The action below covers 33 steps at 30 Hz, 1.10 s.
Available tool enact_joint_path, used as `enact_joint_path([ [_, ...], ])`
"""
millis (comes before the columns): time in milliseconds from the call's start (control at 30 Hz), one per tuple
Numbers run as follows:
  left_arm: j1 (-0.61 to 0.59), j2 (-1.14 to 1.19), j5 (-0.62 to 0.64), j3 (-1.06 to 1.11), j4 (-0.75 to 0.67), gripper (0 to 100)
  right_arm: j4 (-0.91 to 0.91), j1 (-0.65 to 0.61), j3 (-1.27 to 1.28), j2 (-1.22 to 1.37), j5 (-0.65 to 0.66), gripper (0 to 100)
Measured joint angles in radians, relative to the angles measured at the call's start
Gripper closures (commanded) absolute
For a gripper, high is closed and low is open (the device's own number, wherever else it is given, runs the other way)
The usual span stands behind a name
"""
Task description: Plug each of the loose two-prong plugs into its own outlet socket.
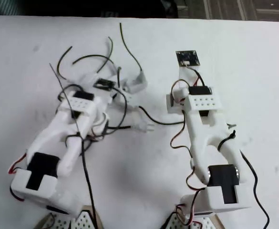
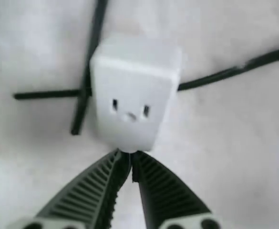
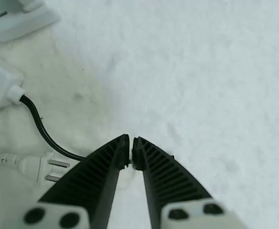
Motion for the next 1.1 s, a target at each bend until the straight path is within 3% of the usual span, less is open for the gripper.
enact_joint_path([
  [267,-0.112,0.0,-0.258,-0.124,0.104,98,0.0,0.0,0.0,0.0,0.0,97.8],
  [500,-0.112,-0.015,-0.459,-0.152,0.172,98,0.0,0.0,0.0,0.0,0.0,97.8],
  [667,-0.11,-0.23,-0.568,-0.087,0.239,98,0.0,-0.002,0.0,0.0,0.0,97.8],
  [867,-0.094,-0.572,-0.591,0.061,0.298,91,0.0,-0.002,0.0,0.0,0.0,97.8],
  [1100,-0.046,-0.615,-0.523,0.313,0.212,80,0.0,-0.002,0.0,0.0,0.0,97.8],
])
